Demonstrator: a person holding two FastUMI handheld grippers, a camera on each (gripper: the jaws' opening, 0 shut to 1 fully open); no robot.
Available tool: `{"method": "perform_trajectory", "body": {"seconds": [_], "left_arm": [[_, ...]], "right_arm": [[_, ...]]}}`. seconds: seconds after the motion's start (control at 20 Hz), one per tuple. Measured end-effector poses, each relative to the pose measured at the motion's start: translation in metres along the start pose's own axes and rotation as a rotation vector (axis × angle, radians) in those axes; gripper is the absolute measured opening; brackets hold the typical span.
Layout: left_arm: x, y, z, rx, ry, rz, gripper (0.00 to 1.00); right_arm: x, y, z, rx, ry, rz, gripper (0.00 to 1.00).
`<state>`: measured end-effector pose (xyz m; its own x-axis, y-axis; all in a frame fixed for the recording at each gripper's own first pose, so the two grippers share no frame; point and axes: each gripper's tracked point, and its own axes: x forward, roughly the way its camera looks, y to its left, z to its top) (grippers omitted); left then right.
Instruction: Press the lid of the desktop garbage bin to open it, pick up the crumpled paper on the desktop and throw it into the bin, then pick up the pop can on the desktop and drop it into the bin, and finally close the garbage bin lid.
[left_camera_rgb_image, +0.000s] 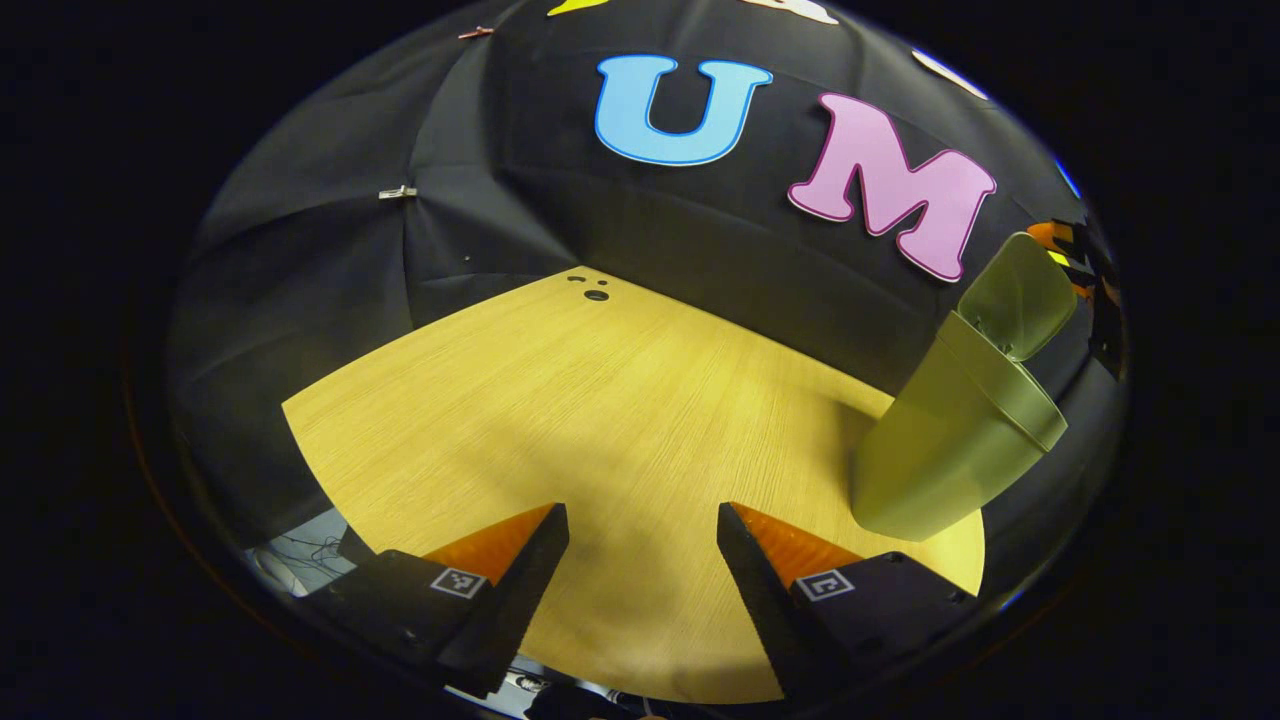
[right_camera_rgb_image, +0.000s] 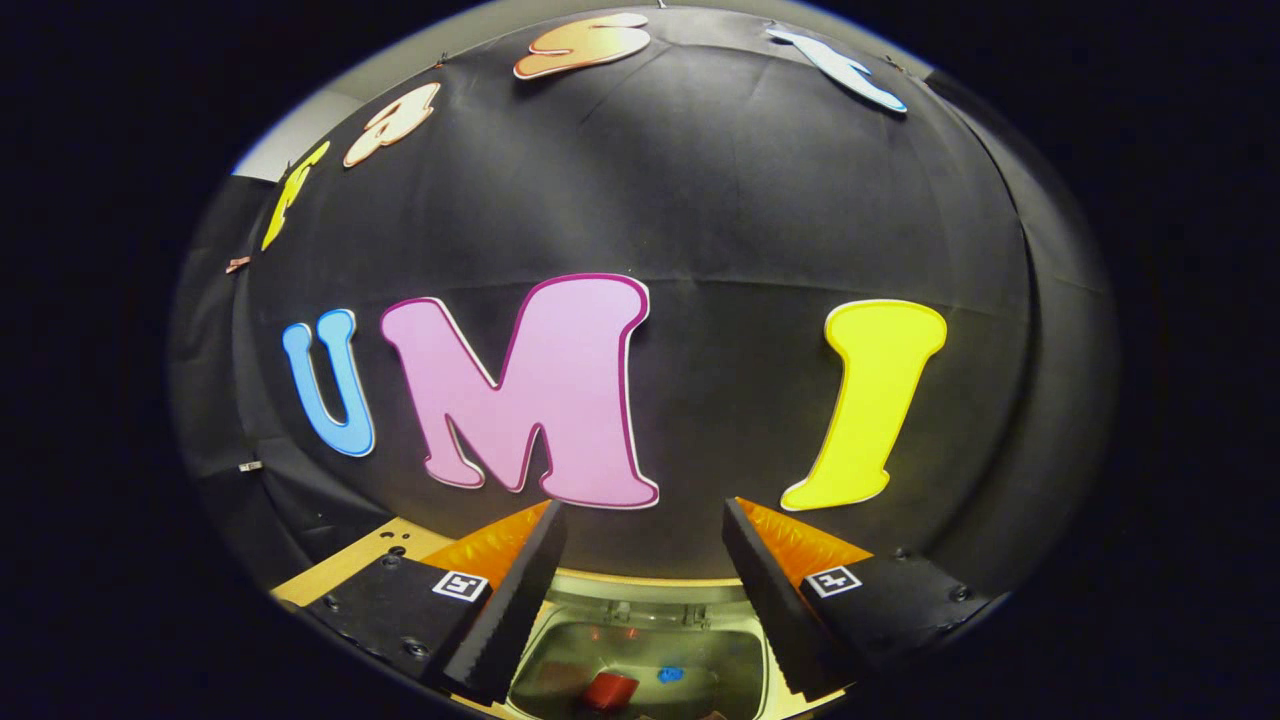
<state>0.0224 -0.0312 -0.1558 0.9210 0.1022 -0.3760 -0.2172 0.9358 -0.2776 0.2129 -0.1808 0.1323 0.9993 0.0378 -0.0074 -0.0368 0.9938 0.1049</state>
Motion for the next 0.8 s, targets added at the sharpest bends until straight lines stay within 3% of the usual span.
{"method": "perform_trajectory", "body": {"seconds": [0.45, 0.8], "left_arm": [[0.006, -0.014, -0.013, 0.063, 0.043, -0.043, 0.96], [0.008, -0.019, -0.017, 0.092, 0.062, -0.053, 0.96]], "right_arm": [[-0.037, 0.012, -0.107, -0.012, 0.151, 0.022, 0.99], [-0.045, 0.010, -0.155, 0.040, 0.243, -0.007, 0.99]]}}
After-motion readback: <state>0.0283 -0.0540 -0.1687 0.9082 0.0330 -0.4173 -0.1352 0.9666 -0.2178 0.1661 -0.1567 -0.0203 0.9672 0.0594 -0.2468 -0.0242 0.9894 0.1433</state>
